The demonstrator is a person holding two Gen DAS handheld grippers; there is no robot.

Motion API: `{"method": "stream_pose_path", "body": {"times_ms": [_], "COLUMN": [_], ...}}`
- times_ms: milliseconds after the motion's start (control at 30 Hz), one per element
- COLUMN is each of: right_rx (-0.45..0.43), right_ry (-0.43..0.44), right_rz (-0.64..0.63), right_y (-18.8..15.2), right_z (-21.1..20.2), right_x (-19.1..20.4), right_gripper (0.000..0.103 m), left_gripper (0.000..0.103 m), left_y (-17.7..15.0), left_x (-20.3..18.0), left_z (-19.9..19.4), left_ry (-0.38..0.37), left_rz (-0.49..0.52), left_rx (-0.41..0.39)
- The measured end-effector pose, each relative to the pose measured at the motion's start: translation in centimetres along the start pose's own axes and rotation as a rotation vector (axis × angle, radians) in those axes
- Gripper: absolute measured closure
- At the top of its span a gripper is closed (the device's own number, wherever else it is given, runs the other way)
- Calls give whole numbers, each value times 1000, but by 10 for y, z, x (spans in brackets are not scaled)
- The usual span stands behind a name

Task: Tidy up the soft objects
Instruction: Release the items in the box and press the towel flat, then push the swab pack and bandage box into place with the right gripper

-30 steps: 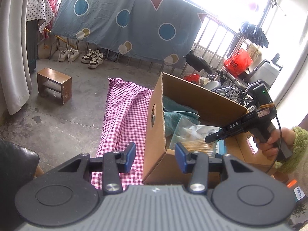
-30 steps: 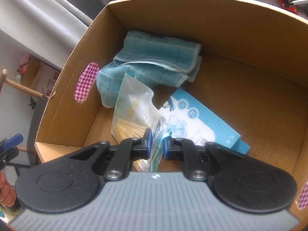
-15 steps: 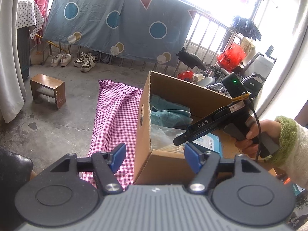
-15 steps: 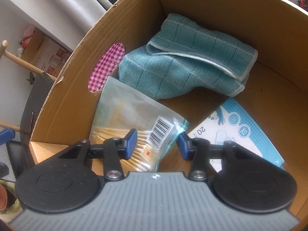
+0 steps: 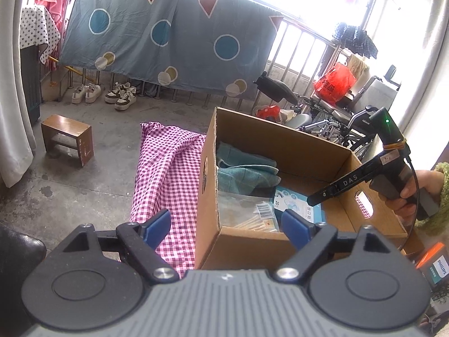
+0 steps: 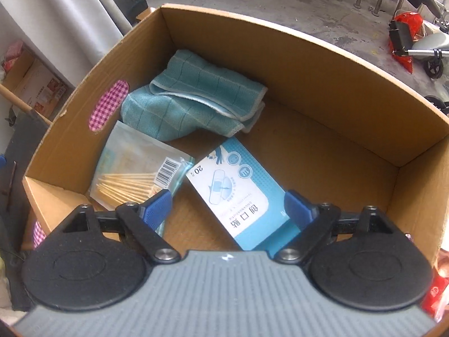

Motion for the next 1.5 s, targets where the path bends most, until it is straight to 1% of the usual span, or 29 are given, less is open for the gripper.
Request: {"method": "stream_pose_path", "body": {"times_ms": [67, 133, 200, 233, 300, 367, 400, 433, 467, 533, 600, 700, 800, 933, 1067, 1167, 1200, 1267, 1367, 1433, 1500], "right_rx": [63, 102, 125, 116, 63, -20, -42, -60, -61, -32, 18, 59, 65, 90, 119, 118, 103, 45, -105, -160, -180], "right_ry": [-80, -114, -126, -122, -107, -43, 1, 75, 145, 242, 315, 328, 322, 364, 394, 381, 366, 330, 211, 177, 145], "right_rz": [-104, -147, -156, -144, -111, -66, -41, -3, 34, 93, 147, 187, 234, 303, 306, 318, 329, 326, 236, 215, 173], "right_y": [-10, -13, -11, -6, 7, 26, 33, 43, 50, 61, 67, 73, 80, 87, 88, 90, 92, 96, 108, 112, 113], "right_z": [21, 34, 39, 37, 27, 12, 7, 2, 1, 11, 29, 55, 81, 107, 116, 127, 131, 131, 122, 120, 125], "right_x": [5, 5, 3, 2, 1, 8, 12, 19, 27, 43, 59, 70, 71, 75, 87, 90, 89, 89, 95, 98, 102], "right_gripper": [15, 15, 15, 15, 15, 16, 18, 25, 30, 49, 57, 66, 70, 70, 69, 69, 71, 71, 71, 71, 71], "left_gripper": [14, 14, 14, 14, 14, 14, 14, 14, 14, 14, 14, 14, 14, 14, 14, 14, 14, 14, 14, 14, 14], "left_y": [0, -1, -2, -2, -2, -2, -1, 0, 1, 2, 3, 3, 2, 1, 1, 1, 1, 1, 0, 0, -1], "left_x": [-1, -2, -2, -2, -1, 1, 2, 3, 4, 7, 7, 8, 9, 12, 15, 18, 18, 19, 20, 21, 22], "left_z": [0, 1, 1, 1, -1, -3, -4, -5, -6, -7, -6, -3, 2, 6, 8, 10, 11, 13, 13, 12, 11], "left_ry": [0, 5, 14, 20, 33, 41, 44, 45, 46, 45, 42, 39, 34, 31, 35, 39, 41, 44, 47, 50, 52], "left_rz": [8, 18, 23, 26, 32, 31, 27, 23, 17, 7, 5, 10, 16, 7, -2, -6, -9, -16, -22, -22, -25], "left_rx": [2, 7, 12, 15, 13, 10, 7, 5, 0, -6, -12, -7, 5, 11, 11, 14, 15, 19, 21, 21, 21]}}
Point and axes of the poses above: each gripper's, at about its wrist camera, not at the fingertips, and z roughly the way its jaws point, x to its left, y to its top, the point moved 5 cm from there along z, roughly the way its jaws point, and after that the axes turned 4 degrees about -x, right-handed, at the moved point
